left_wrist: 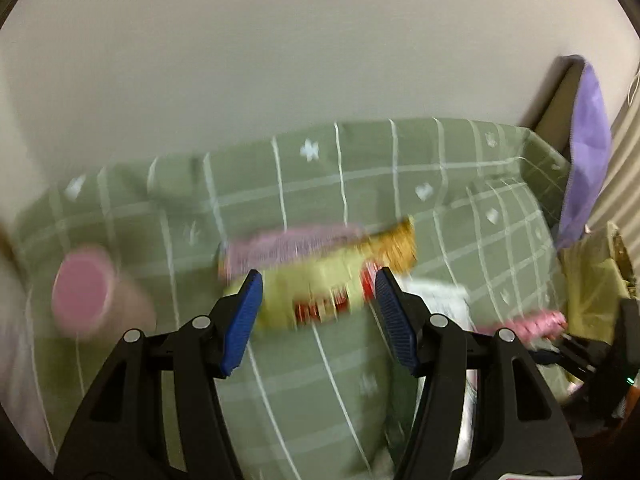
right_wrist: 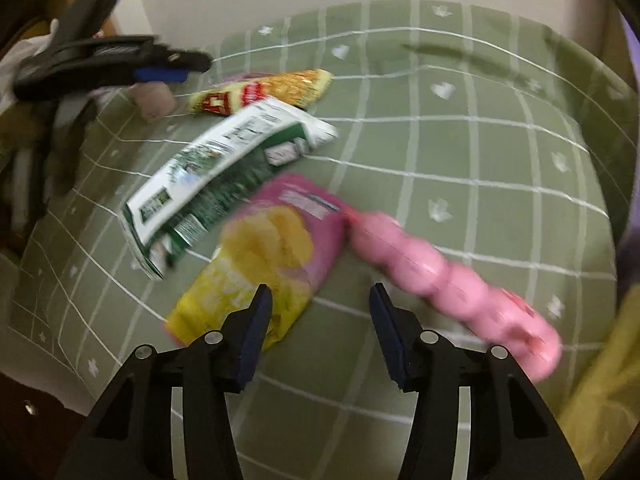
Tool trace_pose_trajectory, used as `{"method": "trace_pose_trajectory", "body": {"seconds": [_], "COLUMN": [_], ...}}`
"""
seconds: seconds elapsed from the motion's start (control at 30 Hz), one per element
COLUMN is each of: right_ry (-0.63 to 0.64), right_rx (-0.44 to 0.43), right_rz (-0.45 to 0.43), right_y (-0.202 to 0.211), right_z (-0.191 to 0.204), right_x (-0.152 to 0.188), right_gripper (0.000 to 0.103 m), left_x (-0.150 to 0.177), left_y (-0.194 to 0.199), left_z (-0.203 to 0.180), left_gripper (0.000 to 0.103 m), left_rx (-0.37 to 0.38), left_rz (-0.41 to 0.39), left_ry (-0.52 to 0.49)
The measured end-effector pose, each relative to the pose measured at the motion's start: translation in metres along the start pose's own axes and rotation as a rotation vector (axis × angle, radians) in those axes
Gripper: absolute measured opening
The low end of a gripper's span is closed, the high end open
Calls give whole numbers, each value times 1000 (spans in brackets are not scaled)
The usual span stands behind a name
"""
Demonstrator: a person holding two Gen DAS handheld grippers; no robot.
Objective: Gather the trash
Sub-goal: 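Move both tools back over the table toward the remaining wrappers, then grasp the pink candy stick with left tool while right tool grasps pink chip bag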
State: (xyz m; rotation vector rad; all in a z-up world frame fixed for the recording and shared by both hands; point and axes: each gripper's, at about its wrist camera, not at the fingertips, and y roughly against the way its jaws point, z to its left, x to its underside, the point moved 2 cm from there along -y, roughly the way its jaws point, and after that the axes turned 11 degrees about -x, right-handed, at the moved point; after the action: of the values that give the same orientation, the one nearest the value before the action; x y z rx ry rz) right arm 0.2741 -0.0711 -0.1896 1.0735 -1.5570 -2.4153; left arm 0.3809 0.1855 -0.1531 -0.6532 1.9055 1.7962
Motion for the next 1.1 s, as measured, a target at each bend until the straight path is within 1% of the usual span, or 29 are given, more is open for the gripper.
{"method": "trace_pose_trajectory", "body": {"seconds": [0.07,0.17,0.23,0.27,0.33,0.4,0.47,0.53,0.6,0.67,0.7,0.73,0.77,0.8,0.87,0.9,0.97,1.0,1.1], "right_ry": [-35,-64,-99,-114,-136,-126,-111,-110,-88,-54,-33,-20,-9,14,54,74,80,84,62], "right_rx": [-47,-38,-41,-55,-112,-140,-136,-136,-129,-103,-92,-88,-86,-79,-71,-99,-109,-109,-97], "right_rz": [-32,-73,-93,-100,-104,-96,-82,-82,-95,-94,-83,-90,-92,-78,-61,-53,-57,-64,-81], "right_y": [18,35,44,47,46,39,26,18,10,0,-8,-9,-12,-15,-18,-16,-11,-3,14], "right_z": [-9,-16,-23,-25,-26,-22,-15,-13,-9,-5,-2,0,2,7,16,23,27,29,24], "right_x": [6,11,15,16,17,14,6,1,-7,-12,-16,-18,-19,-21,-23,-24,-23,-23,-20], "right_gripper": [48,48,48,48,48,48,48,48,48,48,48,48,48,38,33,19,18,17,14], "left_x": [-13,-20,-17,-13,-3,11,28,40,56,68,74,76,77,76,69,61,48,40,20], "left_y": [-20,-41,-47,-46,-42,-32,-22,-14,-4,5,10,13,17,20,23,23,20,16,-1], "left_z": [0,3,6,6,4,0,-4,-5,-4,-4,-4,-3,-2,1,4,6,13,18,18], "left_gripper": [56,56,56,56,56,56,56,56,56,56,56,56,56,56,56,56,57,57,58], "left_rx": [-8,-6,18,35,66,114,152,175,223,258,257,244,215,175,112,95,87,79,45], "left_rz": [12,45,75,88,108,133,157,165,180,179,175,171,164,152,123,102,73,64,51], "left_ry": [-13,3,36,49,55,55,58,76,130,168,170,161,141,117,99,108,119,109,32]}}
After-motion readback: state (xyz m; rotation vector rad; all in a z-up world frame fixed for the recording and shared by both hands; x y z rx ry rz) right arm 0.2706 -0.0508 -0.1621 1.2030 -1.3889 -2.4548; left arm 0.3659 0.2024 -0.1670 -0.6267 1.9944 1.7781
